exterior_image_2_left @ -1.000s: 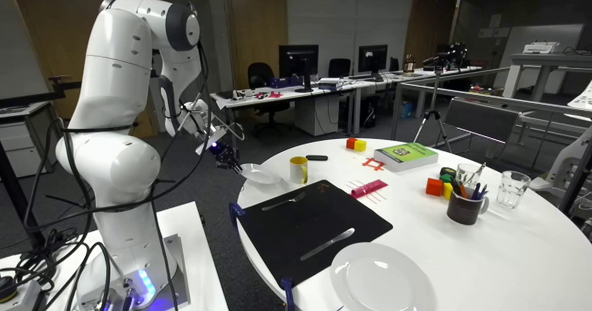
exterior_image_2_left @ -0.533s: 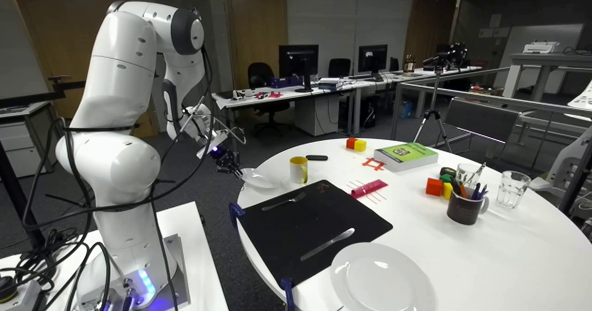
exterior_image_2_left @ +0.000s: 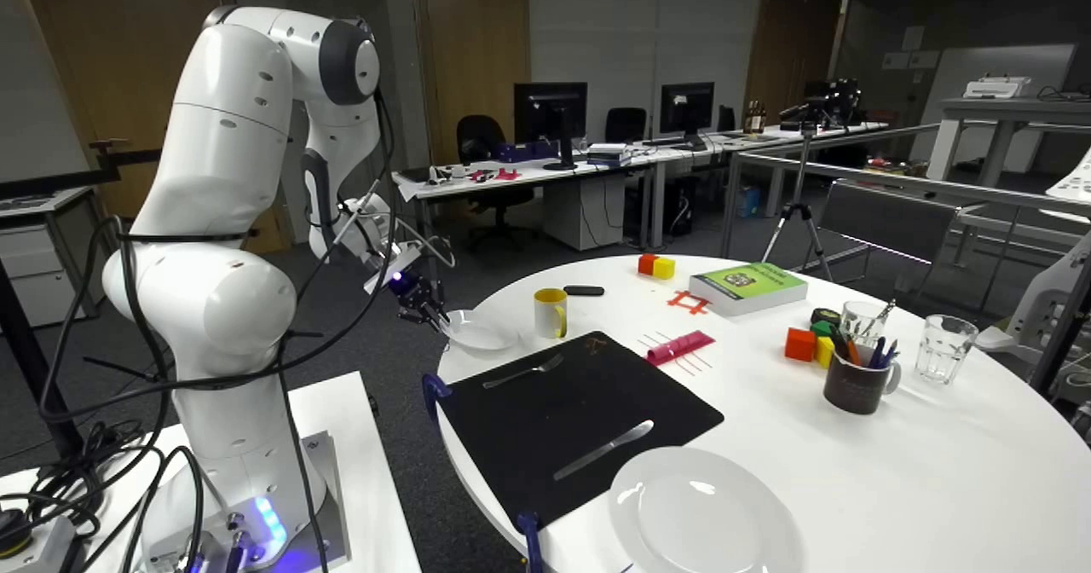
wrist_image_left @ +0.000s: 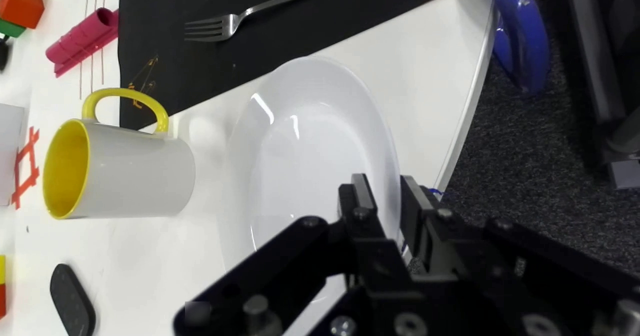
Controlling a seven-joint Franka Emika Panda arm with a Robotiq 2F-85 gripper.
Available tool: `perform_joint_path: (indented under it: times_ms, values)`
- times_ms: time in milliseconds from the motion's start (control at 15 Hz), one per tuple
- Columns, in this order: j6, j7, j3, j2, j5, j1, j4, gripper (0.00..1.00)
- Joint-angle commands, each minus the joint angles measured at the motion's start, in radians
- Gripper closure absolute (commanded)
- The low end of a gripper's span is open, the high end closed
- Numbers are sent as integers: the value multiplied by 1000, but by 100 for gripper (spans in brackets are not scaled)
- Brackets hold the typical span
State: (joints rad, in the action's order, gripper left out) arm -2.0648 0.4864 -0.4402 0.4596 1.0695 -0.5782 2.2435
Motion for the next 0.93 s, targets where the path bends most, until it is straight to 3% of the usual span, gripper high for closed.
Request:
perform_joint_path:
  times_ms: [0, 400, 867]
  values:
    - [-6, -26, 21, 11, 16, -17, -19, 46]
    - [-12, -41, 17, 9, 0, -10, -17, 2]
    - [-87, -99, -4, -31, -73, 20, 2, 0]
